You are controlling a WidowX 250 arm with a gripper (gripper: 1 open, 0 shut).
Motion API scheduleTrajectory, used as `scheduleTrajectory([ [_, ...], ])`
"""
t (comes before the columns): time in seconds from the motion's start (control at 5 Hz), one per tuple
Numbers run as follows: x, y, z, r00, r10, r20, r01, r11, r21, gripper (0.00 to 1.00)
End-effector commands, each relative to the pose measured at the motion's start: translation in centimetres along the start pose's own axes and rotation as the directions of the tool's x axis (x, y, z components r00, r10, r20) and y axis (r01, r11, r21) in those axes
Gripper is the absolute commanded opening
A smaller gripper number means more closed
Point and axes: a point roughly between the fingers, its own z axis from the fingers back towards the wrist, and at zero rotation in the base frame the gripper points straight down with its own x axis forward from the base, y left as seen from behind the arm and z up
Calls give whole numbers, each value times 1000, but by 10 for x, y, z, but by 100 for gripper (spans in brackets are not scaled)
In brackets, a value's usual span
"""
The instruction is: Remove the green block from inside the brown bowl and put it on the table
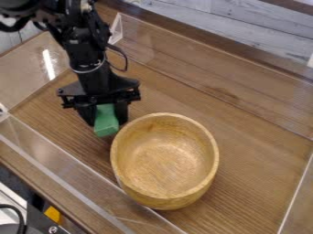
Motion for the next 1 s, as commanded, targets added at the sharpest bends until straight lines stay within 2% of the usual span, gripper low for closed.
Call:
scheduleTrajectory([
  [0.0,15,0,15,999,-5,36,6,1000,-6,0],
  [0.2,17,-5,20,999,-26,44,26,1000,-6,0],
  [0.6,23,-33,10,998,-6,61,6,1000,4,0],
  [0.8,13,-36,11,996,-56,64,56,998,3,0],
])
